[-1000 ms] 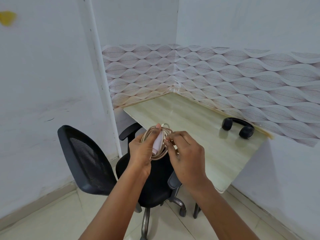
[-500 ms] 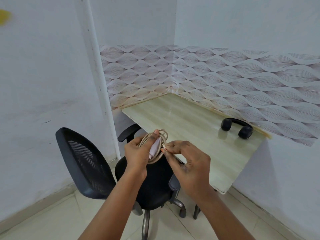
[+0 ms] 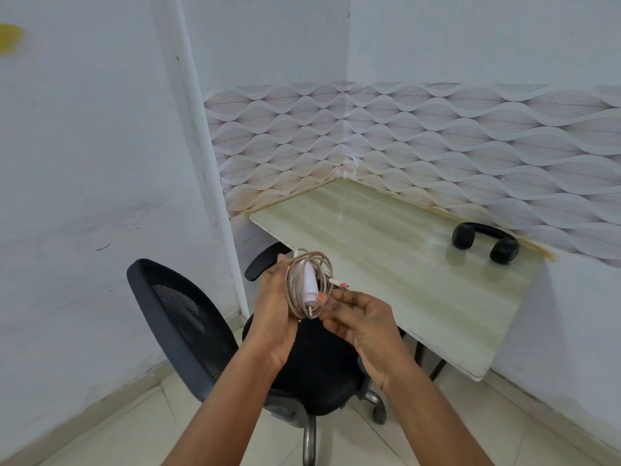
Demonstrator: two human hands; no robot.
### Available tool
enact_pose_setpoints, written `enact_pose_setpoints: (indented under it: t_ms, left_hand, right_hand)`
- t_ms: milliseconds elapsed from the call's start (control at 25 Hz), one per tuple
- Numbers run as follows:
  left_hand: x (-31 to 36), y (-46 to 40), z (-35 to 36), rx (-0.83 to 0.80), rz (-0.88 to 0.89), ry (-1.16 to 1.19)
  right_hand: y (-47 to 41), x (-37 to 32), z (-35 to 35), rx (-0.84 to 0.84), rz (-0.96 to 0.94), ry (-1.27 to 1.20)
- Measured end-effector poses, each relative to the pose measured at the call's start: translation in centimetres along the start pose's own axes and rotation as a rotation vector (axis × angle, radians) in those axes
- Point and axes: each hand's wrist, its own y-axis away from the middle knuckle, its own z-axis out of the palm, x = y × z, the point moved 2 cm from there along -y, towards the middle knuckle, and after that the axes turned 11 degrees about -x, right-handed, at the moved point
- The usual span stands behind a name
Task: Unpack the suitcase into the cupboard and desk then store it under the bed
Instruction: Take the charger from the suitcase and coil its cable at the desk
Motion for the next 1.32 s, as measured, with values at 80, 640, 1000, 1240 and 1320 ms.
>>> enact_pose_setpoints:
  t_ms: [80,640,1000,1240,1320]
  left_hand:
    - [0.2,-1.2,-0.8,-0.01,-0.045,0.047]
    - [-0.6,-35.1,-2.0,0.088,-0.168,0.097]
    - [-9.5,-61.6,-11.2,0.07,-0.489,-1.44]
    - [-14.1,-66.7,-13.0,-0.157,-0.886,-1.575]
    - [-14.3,-66.8,-13.4,-0.151,-0.896,-1.562]
  right_hand:
    - [-1.7,-0.1,-0.3,-0.002,0.066,-0.087]
    - [-36.8,-1.5,-13.7,0.058,0.363,-0.507]
    - [-70.3,-0.8,-28.0,0.498,0.268,-0.171]
    - [-82.3,1.4,-31.5,0.747,0.099,-0.005]
    - [-85.5,2.5,-31.9,0.762,0.061,0.013]
